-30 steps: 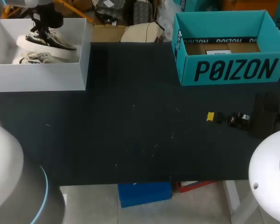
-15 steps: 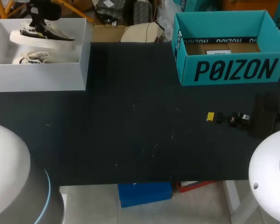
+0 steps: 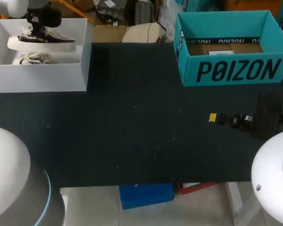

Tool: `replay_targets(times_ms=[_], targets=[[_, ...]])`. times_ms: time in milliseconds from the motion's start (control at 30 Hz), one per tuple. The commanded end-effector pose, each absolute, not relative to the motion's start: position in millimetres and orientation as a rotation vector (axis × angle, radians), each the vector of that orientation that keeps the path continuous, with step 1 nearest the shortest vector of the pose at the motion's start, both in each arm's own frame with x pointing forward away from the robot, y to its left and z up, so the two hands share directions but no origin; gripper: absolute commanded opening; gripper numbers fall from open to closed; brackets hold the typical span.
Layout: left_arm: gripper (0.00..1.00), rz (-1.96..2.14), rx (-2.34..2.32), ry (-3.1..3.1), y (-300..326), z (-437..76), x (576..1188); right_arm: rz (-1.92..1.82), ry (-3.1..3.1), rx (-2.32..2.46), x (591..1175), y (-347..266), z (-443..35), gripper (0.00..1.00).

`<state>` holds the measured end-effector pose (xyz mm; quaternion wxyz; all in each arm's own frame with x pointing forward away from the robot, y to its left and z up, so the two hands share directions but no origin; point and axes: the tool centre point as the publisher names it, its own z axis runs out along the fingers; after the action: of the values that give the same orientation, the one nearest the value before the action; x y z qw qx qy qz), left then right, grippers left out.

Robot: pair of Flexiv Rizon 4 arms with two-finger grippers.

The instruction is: Take the shoe out of the shoebox, open the shoe tongue, remove and reinsert the insole, then place the shoe into the shoebox

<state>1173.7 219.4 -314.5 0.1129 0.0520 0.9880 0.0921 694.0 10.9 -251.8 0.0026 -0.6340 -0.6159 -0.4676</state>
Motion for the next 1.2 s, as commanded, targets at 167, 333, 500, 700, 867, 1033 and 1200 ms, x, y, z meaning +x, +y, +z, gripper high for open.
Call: replay_targets(times_ms=[167, 333, 500, 700, 867, 1033, 1200], targets=[[0.0, 0.239, 0.171, 2.679, 222, -323, 1168, -1.452, -1.93, -1.982, 695, 9, -251, 1.0], [0.0, 0.222, 0.174, 2.634, 225, -318, 1173, -1.452, -1.93, -1.982, 695, 9, -251, 1.0], [0.0, 0.236, 0.185, 2.595, 228, -315, 1178, -1.452, -1.93, -1.982, 695, 9, -251, 1.0], [0.0, 0.23, 0.199, 2.583, 232, -327, 1188, -1.452, -1.93, -1.982, 695, 9, -251, 1.0], [0.0, 0.221, 0.21, 2.573, 231, -339, 1198, -1.452, -1.93, -1.982, 695, 9, -251, 1.0], [0.0, 0.192, 0.227, 2.568, 228, -346, 1206, -1.452, -1.93, -1.982, 695, 9, -251, 1.0], [0.0, 0.147, 0.261, 2.595, 220, -362, 1207, -1.452, -1.93, -1.982, 695, 9, -251, 1.0]])
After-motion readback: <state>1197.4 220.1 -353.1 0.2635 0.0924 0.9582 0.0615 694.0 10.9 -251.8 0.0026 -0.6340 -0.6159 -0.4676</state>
